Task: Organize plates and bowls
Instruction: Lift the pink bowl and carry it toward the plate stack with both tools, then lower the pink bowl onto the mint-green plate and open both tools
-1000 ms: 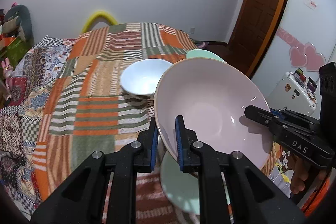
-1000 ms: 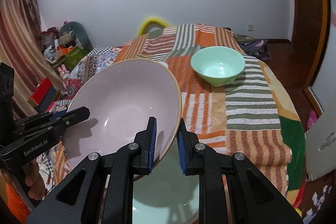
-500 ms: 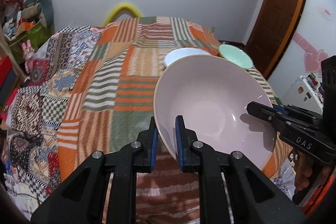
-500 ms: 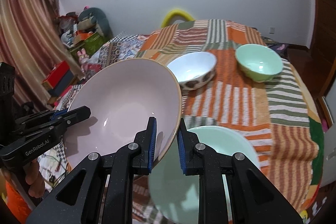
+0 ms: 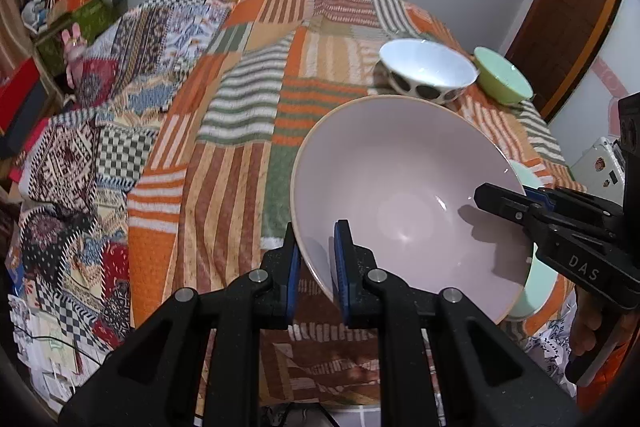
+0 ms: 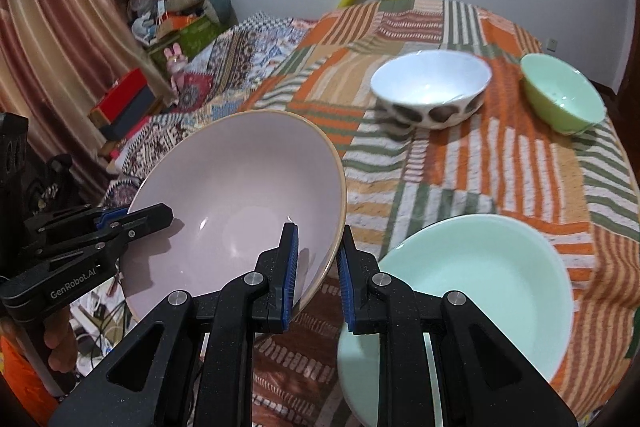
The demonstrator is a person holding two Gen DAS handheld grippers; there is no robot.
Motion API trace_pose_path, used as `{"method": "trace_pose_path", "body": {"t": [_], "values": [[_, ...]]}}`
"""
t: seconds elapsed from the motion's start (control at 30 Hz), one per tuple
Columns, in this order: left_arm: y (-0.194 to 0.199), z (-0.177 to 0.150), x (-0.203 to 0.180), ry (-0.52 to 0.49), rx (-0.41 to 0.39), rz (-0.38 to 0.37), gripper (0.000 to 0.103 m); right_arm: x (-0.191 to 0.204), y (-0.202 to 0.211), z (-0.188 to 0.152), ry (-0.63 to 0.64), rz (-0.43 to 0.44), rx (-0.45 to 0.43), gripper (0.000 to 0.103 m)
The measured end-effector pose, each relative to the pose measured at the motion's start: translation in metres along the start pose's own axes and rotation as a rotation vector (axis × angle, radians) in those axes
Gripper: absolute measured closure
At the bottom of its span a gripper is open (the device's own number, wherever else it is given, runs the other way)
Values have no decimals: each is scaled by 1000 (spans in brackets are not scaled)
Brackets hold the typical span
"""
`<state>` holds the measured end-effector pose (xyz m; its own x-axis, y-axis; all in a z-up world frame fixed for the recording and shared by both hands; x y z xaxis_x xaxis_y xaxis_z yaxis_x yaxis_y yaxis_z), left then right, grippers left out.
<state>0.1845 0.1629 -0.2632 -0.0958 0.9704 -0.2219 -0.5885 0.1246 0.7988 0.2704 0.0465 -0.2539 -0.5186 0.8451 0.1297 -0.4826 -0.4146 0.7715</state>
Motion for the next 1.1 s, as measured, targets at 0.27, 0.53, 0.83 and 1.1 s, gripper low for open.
{"method": "trace_pose_path", "body": {"t": [0.27,0.53,0.83,1.1], "values": [[-23,-14,16,33,56,2,88,6,-24,-12,17,-3,66,86],[-41,-23,24,48,78,8,88,5,-45,-22,16,2,109,86],[-48,-33,25,42,91,11,88,6,-45,-26,52,3,108,85],[-40,-37,26,60,102,10,83,8,-42,-25,40,17,125,79]]}}
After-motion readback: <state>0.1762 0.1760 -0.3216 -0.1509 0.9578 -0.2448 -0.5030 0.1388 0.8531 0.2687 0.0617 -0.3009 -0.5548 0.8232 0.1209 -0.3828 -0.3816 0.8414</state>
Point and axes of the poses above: each gripper's, at about its wrist camera, not at the fingertips, and y roughly against the way its jaws point, x to its left, z to its top, the point moved 9 cm from there along -y, roughly the way its jaws point, and after that the axes turned 7 degrees about -z, right-handed, at the moved point
